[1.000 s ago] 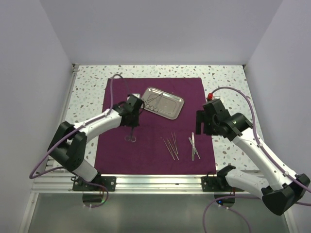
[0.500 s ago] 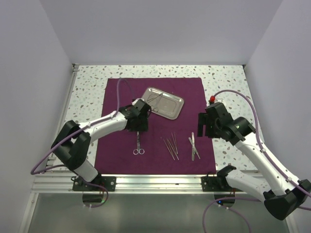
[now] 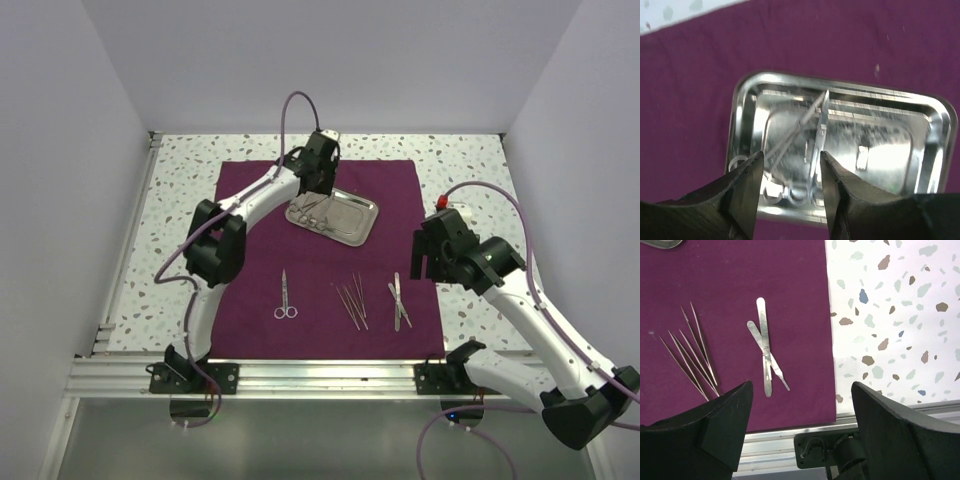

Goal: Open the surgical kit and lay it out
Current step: Pick up the medical item from the container.

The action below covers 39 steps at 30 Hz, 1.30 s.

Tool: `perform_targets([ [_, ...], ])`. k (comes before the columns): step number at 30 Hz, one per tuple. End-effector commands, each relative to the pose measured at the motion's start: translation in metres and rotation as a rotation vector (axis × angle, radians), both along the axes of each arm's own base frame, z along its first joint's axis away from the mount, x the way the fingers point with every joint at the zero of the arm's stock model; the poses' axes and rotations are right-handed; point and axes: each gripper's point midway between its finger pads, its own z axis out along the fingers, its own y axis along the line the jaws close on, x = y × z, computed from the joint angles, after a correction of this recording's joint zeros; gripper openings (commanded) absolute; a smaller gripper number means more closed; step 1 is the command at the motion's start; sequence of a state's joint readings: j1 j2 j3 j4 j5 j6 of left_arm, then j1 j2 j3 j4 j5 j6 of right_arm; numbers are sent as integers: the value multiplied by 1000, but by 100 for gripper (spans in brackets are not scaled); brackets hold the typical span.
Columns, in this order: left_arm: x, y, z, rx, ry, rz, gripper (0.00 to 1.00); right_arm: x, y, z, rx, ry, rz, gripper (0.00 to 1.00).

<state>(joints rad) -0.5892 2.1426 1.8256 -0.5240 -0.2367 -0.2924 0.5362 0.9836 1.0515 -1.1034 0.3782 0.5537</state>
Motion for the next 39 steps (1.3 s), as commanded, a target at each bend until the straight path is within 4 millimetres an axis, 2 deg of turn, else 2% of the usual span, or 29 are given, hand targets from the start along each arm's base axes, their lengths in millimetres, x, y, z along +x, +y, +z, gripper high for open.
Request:
perform_targets([
  [1,44,-1,4,36,-61,-46,52,4,-8,11,-30,-21,-58,83],
  [4,62,-10,-4,22,-74,-75,53,5,-10,11,-54,-1,-67,84],
  [5,64,-6,-15,21,-56,-73,53,7,-10,10,-62,8,-71,84],
  [7,65,-5,-25,20,-38,-76,53,8,-10,11,-70,11,-72,84],
  [12,63,-11,-49,24,-5,-117,53,14,-8,6,-103,46,-69,83],
  [17,57,-22,-55,-4,11,-148,53,22,-4,3,-122,65,-51,83],
  [22,52,-22,-68,9,35,-150,54,29,0,2,-136,72,-35,84],
  [26,53,-14,-86,52,55,-120,54,32,0,2,-144,67,-28,84],
  [32,57,17,-124,138,134,-22,54,33,-2,2,-159,65,-20,84],
  [34,58,25,-131,161,143,-2,54,33,-2,2,-162,68,-18,84],
  [39,56,24,-139,131,171,-12,51,35,-1,0,-166,71,-20,84],
])
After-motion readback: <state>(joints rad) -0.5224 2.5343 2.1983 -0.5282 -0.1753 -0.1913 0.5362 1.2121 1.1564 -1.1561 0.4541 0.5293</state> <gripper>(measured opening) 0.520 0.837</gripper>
